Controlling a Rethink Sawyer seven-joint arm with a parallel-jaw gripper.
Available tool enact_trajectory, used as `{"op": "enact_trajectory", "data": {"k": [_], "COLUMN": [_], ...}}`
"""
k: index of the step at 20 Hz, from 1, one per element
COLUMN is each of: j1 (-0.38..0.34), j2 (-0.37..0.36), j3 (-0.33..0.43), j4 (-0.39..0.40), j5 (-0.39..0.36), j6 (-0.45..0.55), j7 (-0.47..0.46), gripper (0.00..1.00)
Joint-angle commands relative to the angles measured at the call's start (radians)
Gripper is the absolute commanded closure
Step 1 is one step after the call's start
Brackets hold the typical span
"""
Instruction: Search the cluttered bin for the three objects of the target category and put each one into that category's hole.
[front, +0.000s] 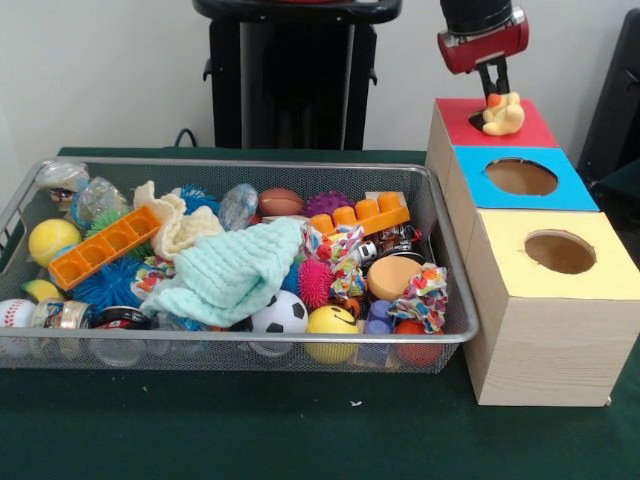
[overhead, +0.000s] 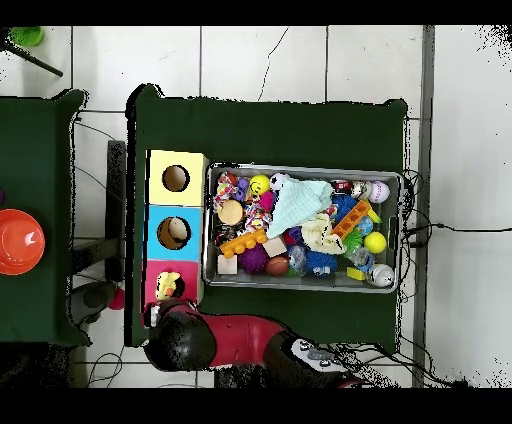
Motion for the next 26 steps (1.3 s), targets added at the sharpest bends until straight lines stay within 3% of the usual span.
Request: {"op": "enact_trajectory", "data": {"k": [1, 16, 26], "j1": [-0.024, -0.013, -0.063], "j2": [0.019, 0.017, -0.018], "j3": [0.029, 0.015, 0.107], "j4": [-0.133, -0.138, -0.090], "j5": [0.032, 0.040, 0.081], "j6": [0.054, 0.182, 0.200], "j7": [0.164, 0.130, 0.193], "gripper": [1.00, 1.00, 1.00]}}
